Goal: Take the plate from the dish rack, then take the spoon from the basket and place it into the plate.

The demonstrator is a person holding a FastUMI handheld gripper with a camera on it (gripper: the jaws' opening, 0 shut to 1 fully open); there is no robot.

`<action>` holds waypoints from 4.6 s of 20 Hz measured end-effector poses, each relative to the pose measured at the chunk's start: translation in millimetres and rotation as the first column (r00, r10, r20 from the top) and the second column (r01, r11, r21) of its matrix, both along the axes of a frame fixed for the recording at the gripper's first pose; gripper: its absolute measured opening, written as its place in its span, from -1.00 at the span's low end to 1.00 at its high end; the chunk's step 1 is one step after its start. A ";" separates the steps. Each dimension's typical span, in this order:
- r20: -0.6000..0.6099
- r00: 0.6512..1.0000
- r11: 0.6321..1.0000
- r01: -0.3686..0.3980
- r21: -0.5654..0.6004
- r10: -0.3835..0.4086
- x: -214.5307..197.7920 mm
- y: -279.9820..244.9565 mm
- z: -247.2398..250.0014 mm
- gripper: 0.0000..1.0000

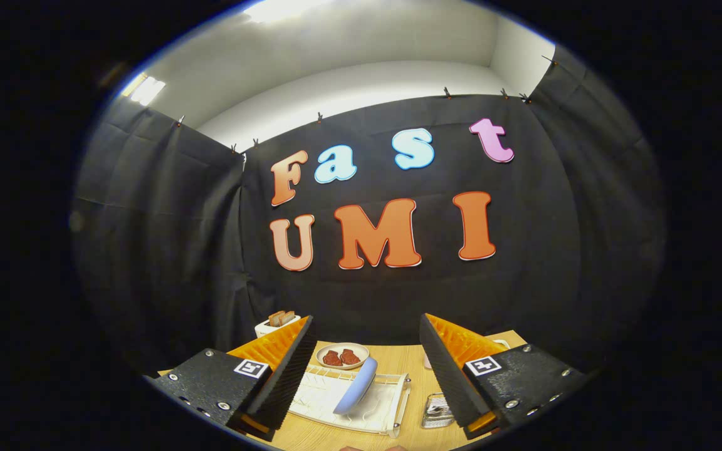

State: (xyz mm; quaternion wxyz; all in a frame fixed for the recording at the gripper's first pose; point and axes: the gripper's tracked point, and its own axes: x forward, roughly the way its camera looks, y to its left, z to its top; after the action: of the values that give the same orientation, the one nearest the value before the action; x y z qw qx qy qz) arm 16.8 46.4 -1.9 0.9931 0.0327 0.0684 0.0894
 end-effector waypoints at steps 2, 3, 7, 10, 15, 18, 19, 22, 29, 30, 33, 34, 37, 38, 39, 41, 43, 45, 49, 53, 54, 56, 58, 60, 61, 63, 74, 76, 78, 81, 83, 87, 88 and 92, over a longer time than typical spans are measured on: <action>-0.074 0.997 1.000 -0.019 0.014 0.020 8.1 9.3 -14.5 0.97; -0.116 0.993 0.999 -0.029 0.021 0.031 12.5 13.9 -23.7 0.97; -0.306 0.951 0.998 -0.041 0.037 0.050 30.8 24.5 -68.3 0.96; -0.427 0.902 0.997 -0.037 0.067 0.063 45.5 33.2 -96.2 0.96; -0.612 0.790 0.997 0.003 0.076 0.044 70.0 40.6 -151.8 0.94; -0.691 0.723 0.998 0.029 0.053 0.016 82.1 42.8 -180.0 0.90; -0.706 0.708 0.999 0.039 0.034 -0.004 88.7 41.4 -188.3 0.89; -0.761 0.648 0.999 0.051 0.004 -0.030 99.5 44.9 -213.1 0.77; -0.884 0.461 0.994 0.108 -0.033 -0.079 103.8 57.0 -276.9 0.45; -0.892 0.444 0.993 0.110 -0.043 -0.087 104.1 59.4 -284.7 0.36; -0.907 0.404 0.991 0.099 -0.087 -0.120 101.8 64.4 -303.8 0.18; -0.909 0.391 0.989 0.093 -0.113 -0.141 100.5 63.1 -308.3 0.10; -0.891 0.387 0.971 0.095 -0.217 -0.237 100.2 50.3 -309.1 -0.21; -0.881 0.398 0.967 0.097 -0.236 -0.255 102.3 48.9 -304.4 -0.27; -0.870 0.412 0.962 0.100 -0.254 -0.272 106.4 46.4 -298.6 -0.30; -0.835 0.445 0.945 0.108 -0.309 -0.324 115.3 36.0 -285.5 -0.33; -0.800 0.477 0.928 0.110 -0.356 -0.364 122.5 28.3 -269.1 -0.33; -0.795 0.496 0.934 0.114 -0.339 -0.349 122.3 34.0 -255.6 -0.34; -0.798 0.523 0.952 0.106 -0.289 -0.300 101.8 37.1 -232.3 -0.34; -0.794 0.559 0.969 0.078 -0.233 -0.236 63.9 36.4 -219.3 -0.35; -0.798 0.562 0.974 0.069 -0.214 -0.215 51.0 36.3 -218.6 -0.35; -0.811 0.564 0.987 0.059 -0.152 -0.159 21.7 39.7 -217.9 -0.36; -0.808 0.576 0.992 0.052 -0.114 -0.123 -3.4 37.8 -217.1 -0.36; -0.796 0.599 0.996 0.038 -0.085 -0.091 -30.2 34.4 -221.5 -0.37; -0.804 0.591 0.997 0.030 -0.065 -0.070 -47.5 33.8 -228.2 -0.37; -0.822 0.569 1.000 0.016 -0.008 -0.016 -74.8 37.1 -244.2 -0.36; -0.854 0.504 0.989 -0.009 0.146 0.131 -115.4 40.2 -321.8 -0.35; -0.850 0.502 0.982 0.010 0.191 0.160 -114.5 40.1 -327.0 -0.34; -0.849 0.503 0.978 0.037 0.205 0.159 -113.1 35.3 -337.8 -0.34; -0.854 0.501 0.979 0.061 0.196 0.140 -118.1 27.8 -348.6 -0.20; -0.834 0.546 0.984 0.097 0.152 0.076 -110.0 15.3 -350.5 -0.05; -0.777 0.628 0.989 0.135 0.053 -0.044 -99.0 -11.7 -350.5 0.26; -0.742 0.669 0.986 0.150 0.072 -0.048 -93.2 -15.3 -345.3 0.31; -0.577 0.798 0.977 0.212 -0.002 -0.174 -75.6 -59.1 -328.0 0.43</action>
State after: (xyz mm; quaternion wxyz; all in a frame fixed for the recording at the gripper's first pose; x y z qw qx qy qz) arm -58.8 -12.8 -330.0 0.9285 0.0960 0.3578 -0.0243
